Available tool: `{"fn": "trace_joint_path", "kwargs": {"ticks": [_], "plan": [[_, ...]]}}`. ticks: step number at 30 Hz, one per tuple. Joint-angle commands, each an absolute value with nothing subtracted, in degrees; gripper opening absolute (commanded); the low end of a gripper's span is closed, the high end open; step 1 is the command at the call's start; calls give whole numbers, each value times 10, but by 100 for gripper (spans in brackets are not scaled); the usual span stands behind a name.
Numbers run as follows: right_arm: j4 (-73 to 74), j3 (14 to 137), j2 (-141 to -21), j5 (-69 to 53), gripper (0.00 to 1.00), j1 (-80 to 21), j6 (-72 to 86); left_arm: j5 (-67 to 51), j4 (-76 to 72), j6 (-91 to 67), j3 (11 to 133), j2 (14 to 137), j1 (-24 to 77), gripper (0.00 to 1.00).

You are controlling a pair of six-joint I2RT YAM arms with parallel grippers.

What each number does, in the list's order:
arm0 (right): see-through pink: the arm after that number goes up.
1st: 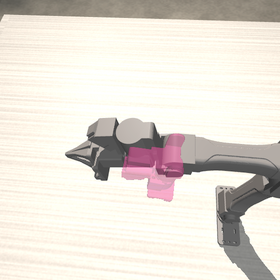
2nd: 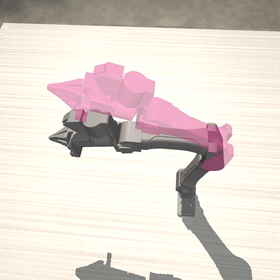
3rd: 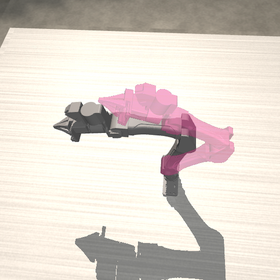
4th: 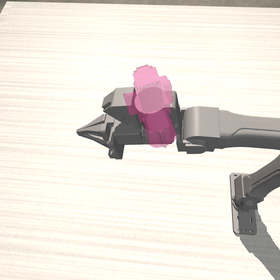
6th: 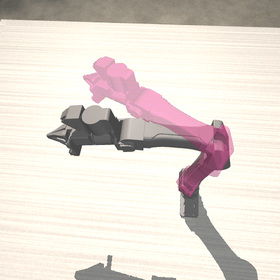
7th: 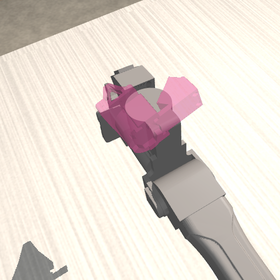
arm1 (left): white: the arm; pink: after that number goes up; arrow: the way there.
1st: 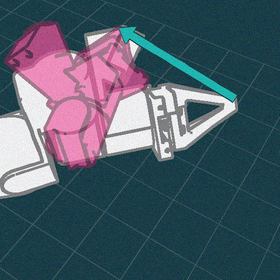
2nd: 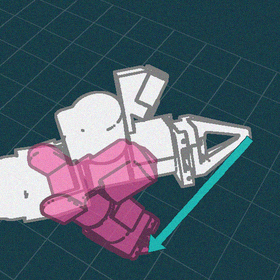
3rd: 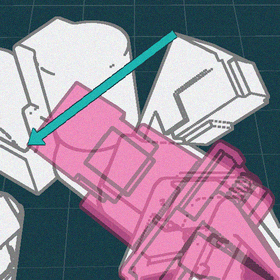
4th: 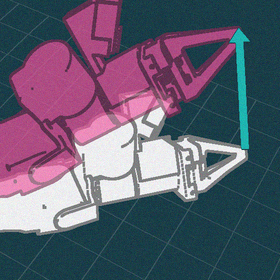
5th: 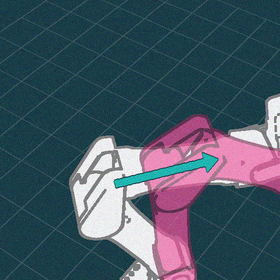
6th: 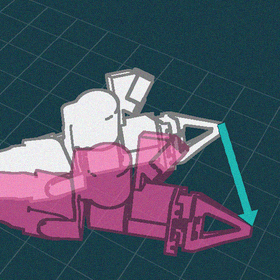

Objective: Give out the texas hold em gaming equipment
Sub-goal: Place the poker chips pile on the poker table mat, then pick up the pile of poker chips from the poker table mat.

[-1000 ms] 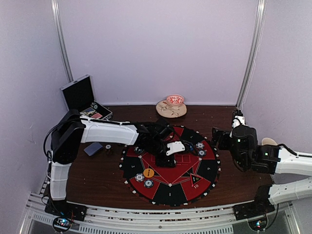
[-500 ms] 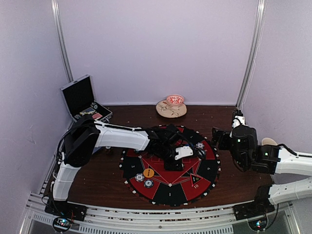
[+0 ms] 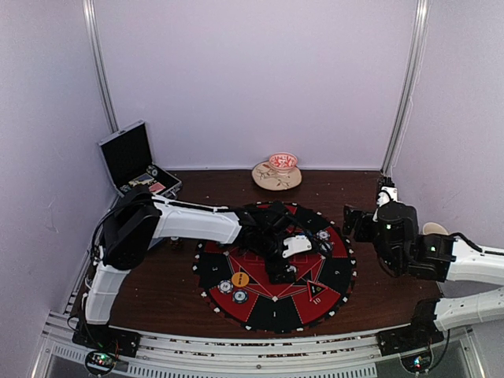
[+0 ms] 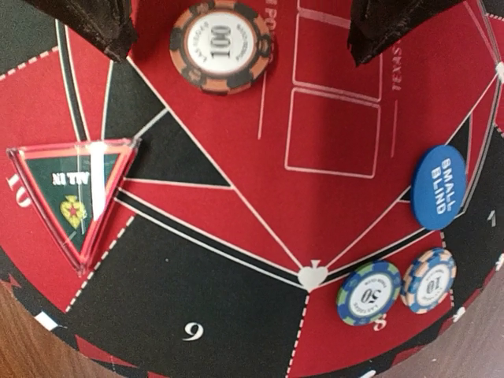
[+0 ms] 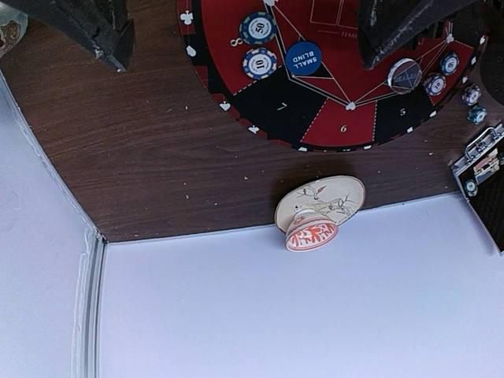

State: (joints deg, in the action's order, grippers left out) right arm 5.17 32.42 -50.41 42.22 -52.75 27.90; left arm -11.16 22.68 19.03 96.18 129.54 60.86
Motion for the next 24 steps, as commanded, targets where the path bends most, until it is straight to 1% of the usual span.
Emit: {"fn": "trace_joint_path", "kwargs": {"ticks": [1, 6, 12, 16, 20, 24], "plan": [[88, 364, -489, 396, 100, -530, 295, -90, 225, 202, 935, 1205, 602, 98], [171, 450, -553, 336, 100, -531, 301, -83, 223, 209, 862, 1093, 563, 98], [281, 564, -705, 239, 100, -532, 291, -81, 208, 200, 753, 942, 458, 98], [308, 613, -797, 176, 100, -538, 282, -89, 206, 192, 683, 854, 382, 98], [327, 658, -877, 125, 100, -551, 275, -90, 204, 194, 615, 777, 336, 98], [342, 693, -950, 100, 99, -570, 270, -97, 189, 197, 556, 736, 307, 98]]}}
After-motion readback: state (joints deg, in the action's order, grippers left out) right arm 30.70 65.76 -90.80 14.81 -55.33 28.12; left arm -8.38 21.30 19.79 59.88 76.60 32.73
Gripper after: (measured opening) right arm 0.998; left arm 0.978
